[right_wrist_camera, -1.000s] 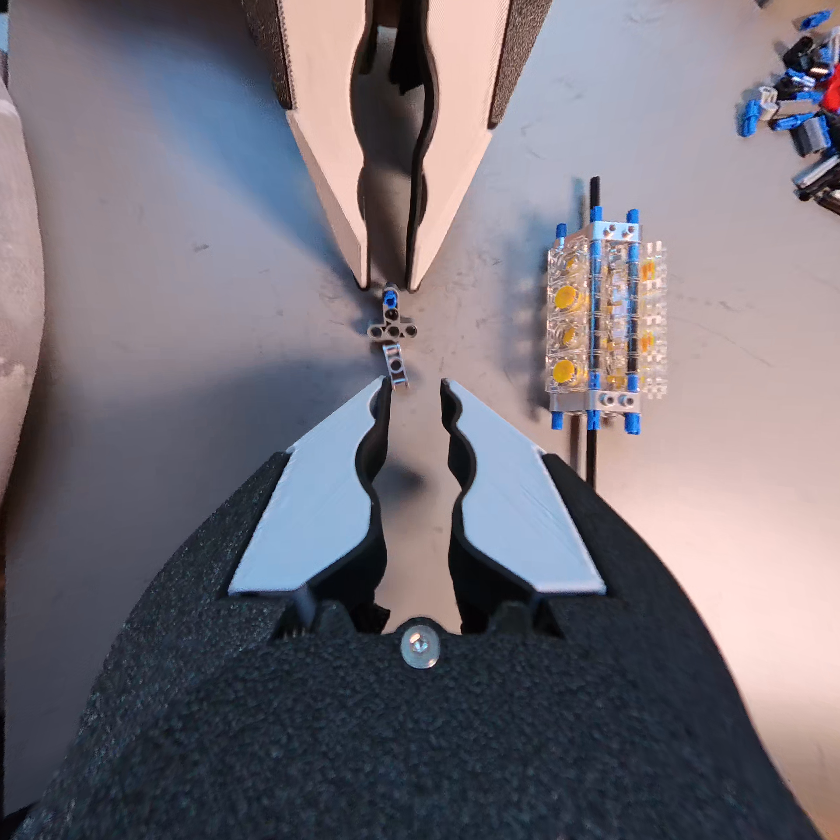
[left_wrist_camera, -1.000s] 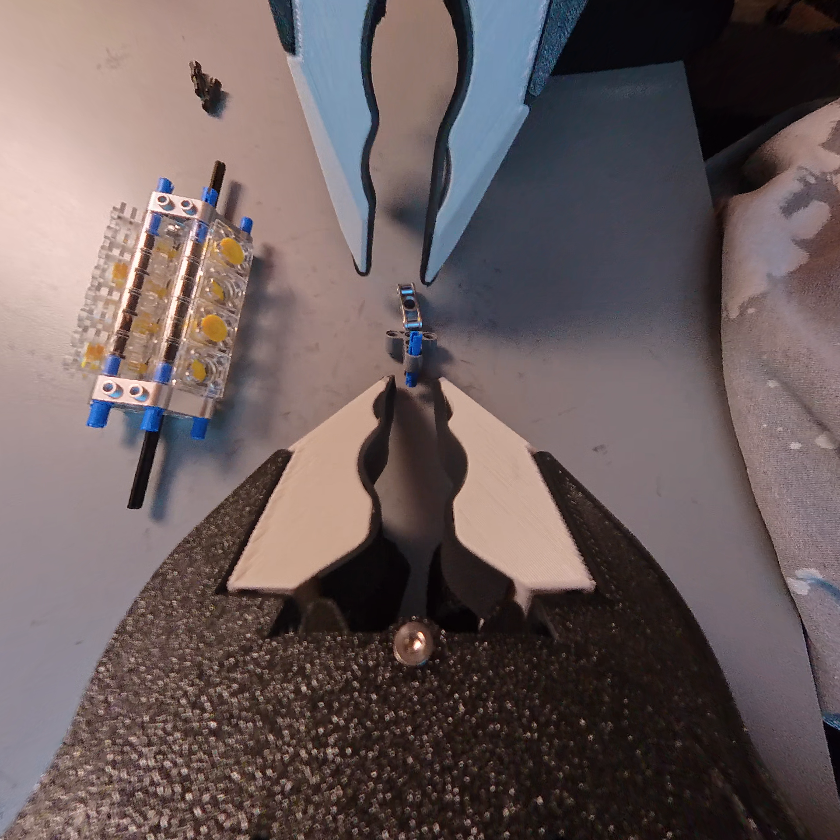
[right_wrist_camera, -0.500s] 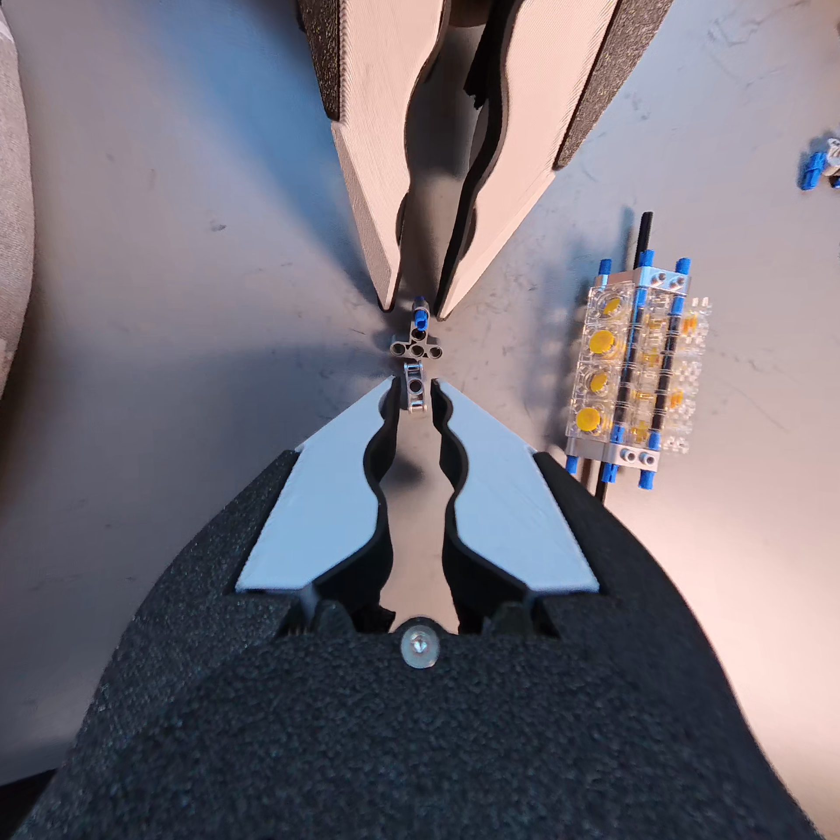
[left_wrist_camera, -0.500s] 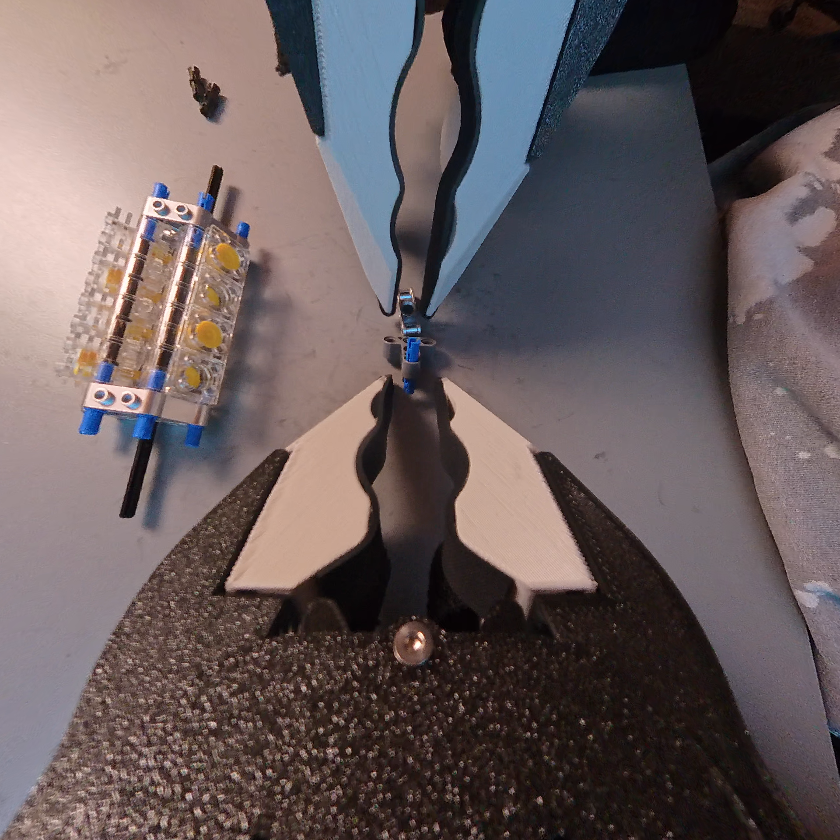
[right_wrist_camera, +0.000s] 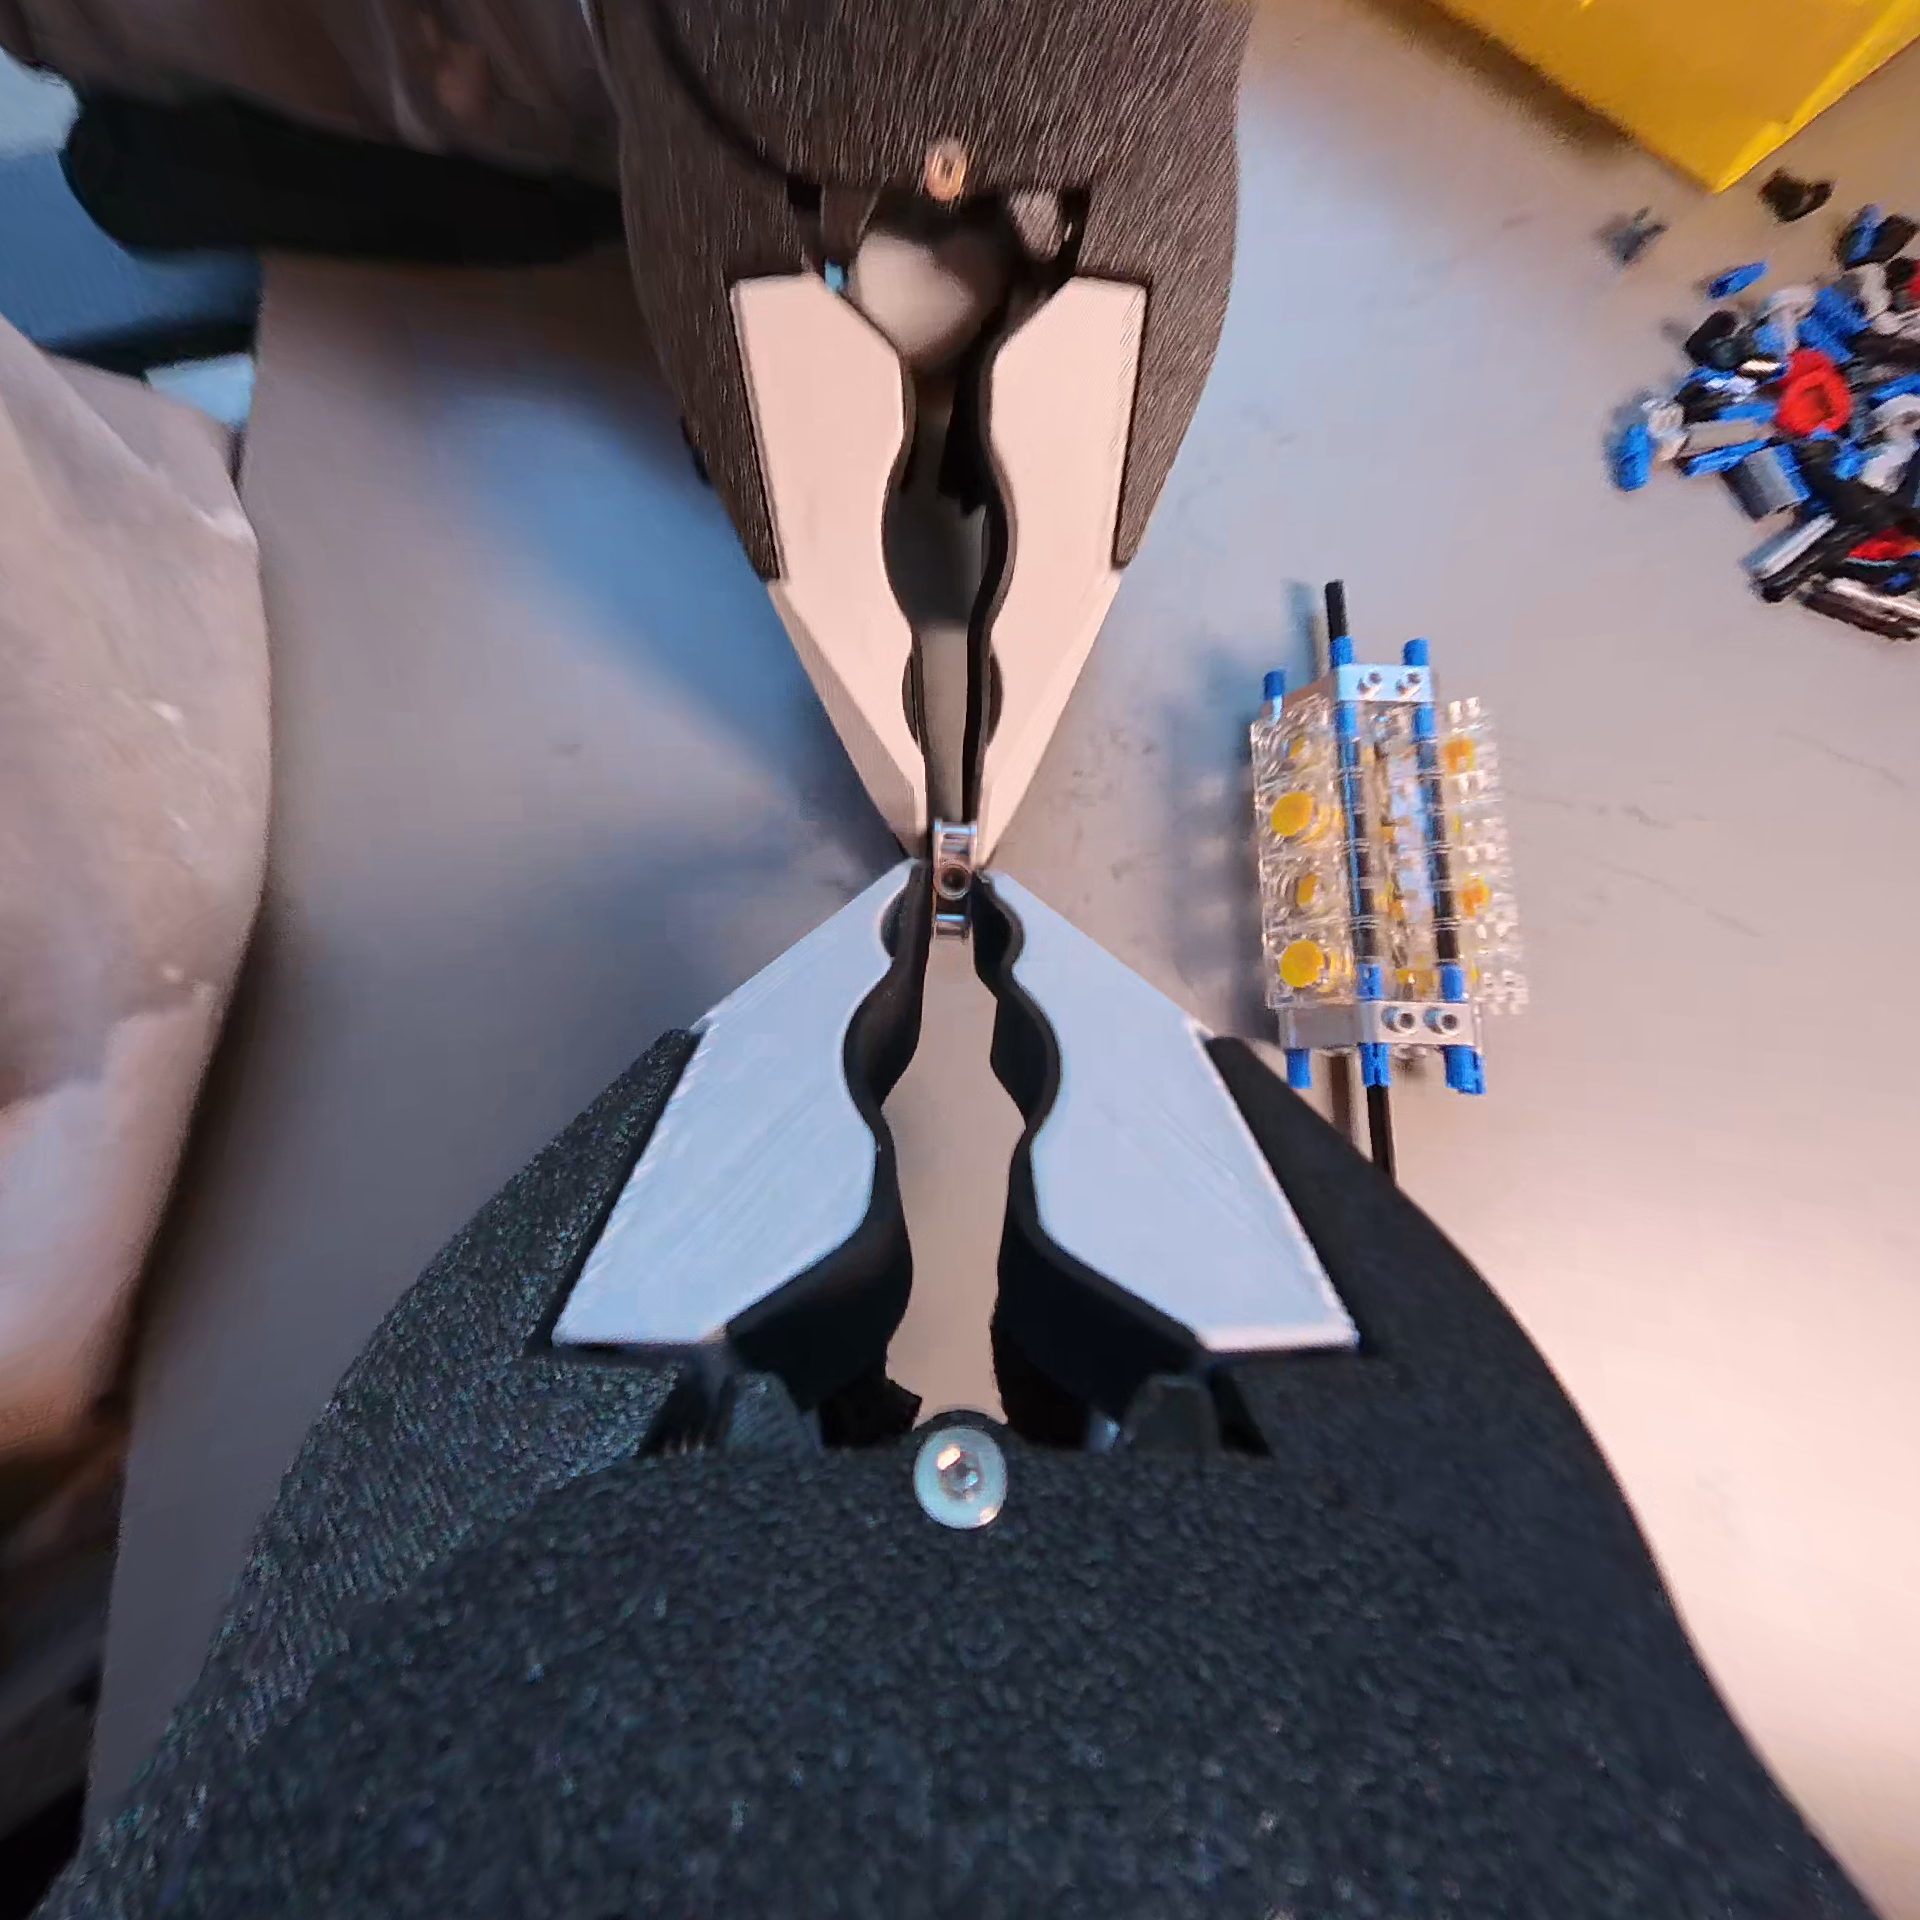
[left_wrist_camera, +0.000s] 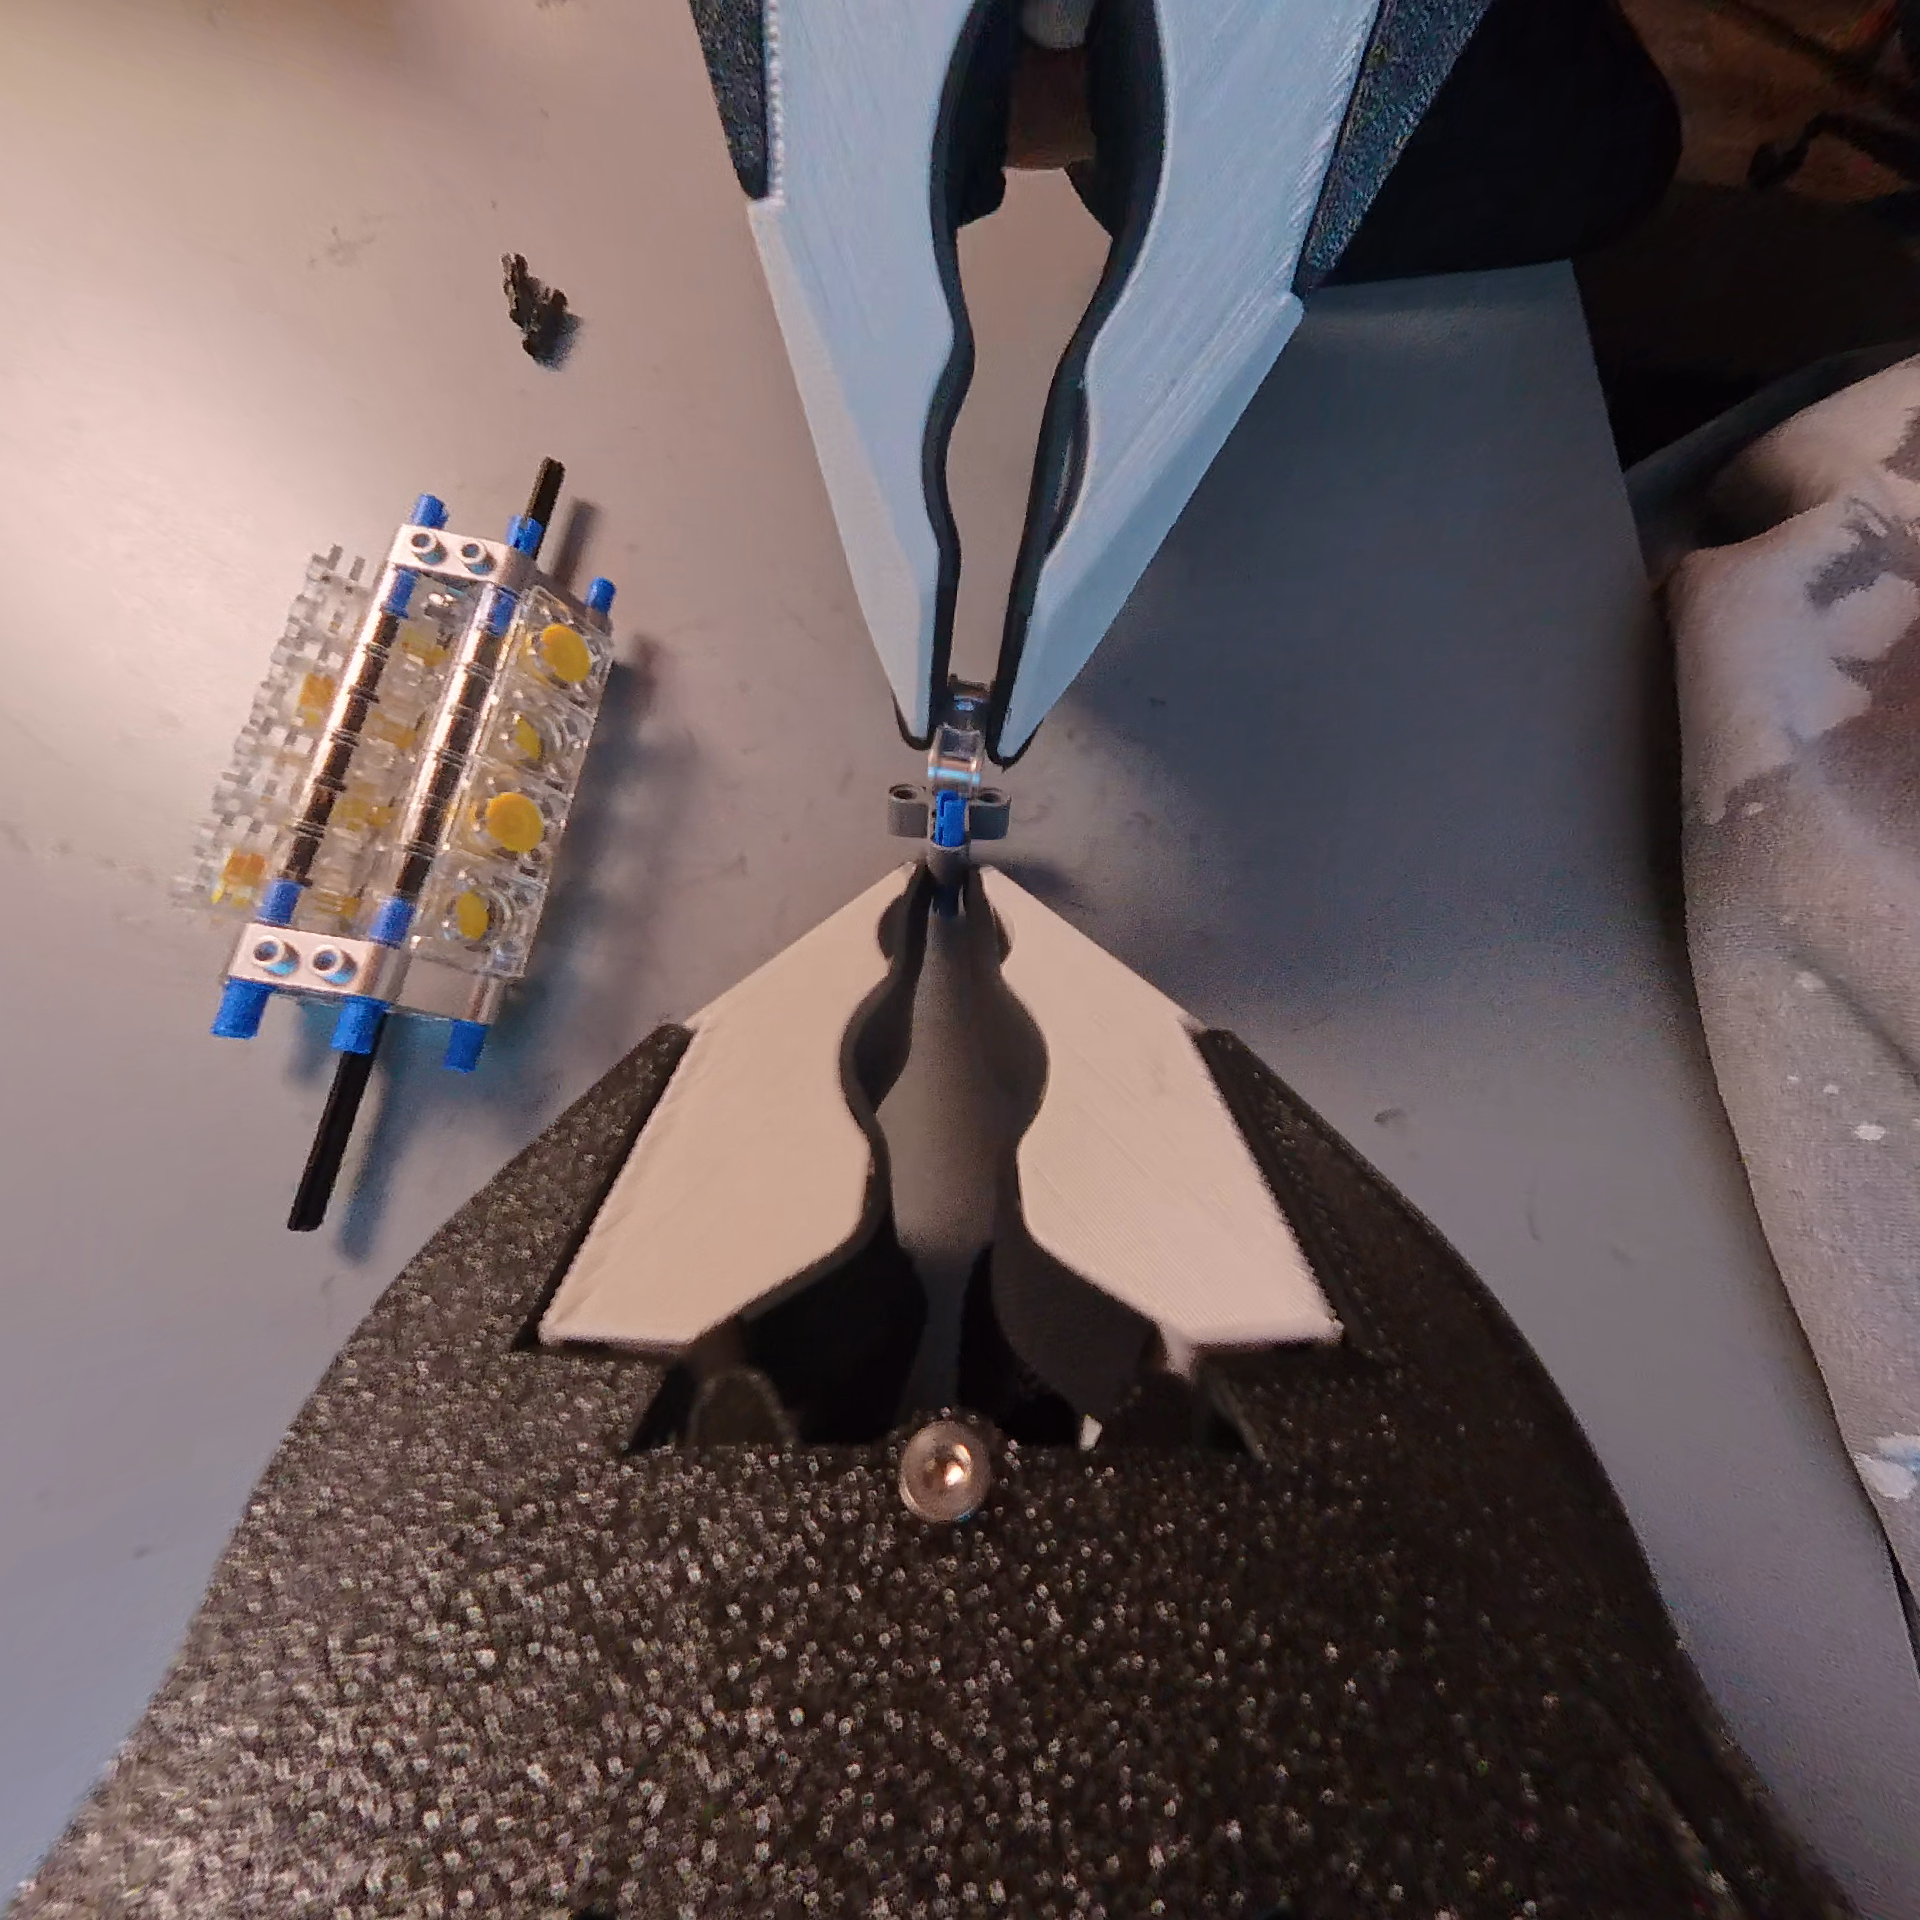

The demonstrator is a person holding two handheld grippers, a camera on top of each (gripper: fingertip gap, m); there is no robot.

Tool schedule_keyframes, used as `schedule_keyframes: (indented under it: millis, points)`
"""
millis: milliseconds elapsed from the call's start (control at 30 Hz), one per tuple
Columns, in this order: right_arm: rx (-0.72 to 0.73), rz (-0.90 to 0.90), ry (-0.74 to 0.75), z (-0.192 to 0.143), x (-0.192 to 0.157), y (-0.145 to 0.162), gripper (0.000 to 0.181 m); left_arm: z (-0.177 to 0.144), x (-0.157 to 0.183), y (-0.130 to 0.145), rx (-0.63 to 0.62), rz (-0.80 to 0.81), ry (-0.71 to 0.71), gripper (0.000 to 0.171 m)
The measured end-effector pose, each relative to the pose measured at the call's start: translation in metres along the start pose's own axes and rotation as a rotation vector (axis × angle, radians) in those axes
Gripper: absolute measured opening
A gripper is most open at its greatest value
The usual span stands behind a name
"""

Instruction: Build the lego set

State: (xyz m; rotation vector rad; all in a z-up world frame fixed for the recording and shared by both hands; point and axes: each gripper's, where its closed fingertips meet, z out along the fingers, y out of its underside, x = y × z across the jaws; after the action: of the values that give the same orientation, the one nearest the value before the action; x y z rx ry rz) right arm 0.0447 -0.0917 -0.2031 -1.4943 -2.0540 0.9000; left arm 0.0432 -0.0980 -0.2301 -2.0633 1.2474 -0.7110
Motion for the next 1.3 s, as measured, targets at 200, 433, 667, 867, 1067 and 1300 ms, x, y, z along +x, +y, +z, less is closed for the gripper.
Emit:
schedule_keyframes:
  millis: [200,433,667,867,1067,1300]
  points:
    - [0.061,0.093,-0.034,0.004,0.000,-0.001,0.005,0.002,0.001,0.000,-0.013,0.033,-0.020,0.004]
    - [0.053,0.098,-0.052,0.009,-0.003,0.004,0.005,0.005,0.001,0.003,-0.030,0.048,-0.027,0.004]
    - [0.059,0.073,-0.029,0.017,-0.006,0.009,0.005,0.007,0.005,0.002,-0.025,0.030,0.000,0.003]
    - [0.045,0.048,-0.010,0.017,-0.006,0.009,0.005,0.007,0.005,0.002,-0.036,0.036,-0.013,0.003]
    - [0.000,-0.010,-0.001,0.020,-0.007,0.010,0.005,0.007,0.005,0.003,-0.037,0.048,-0.003,0.004]
    - [-0.003,-0.032,0.022,0.019,-0.006,0.009,0.006,0.006,0.006,0.004,-0.027,0.033,0.024,0.004]
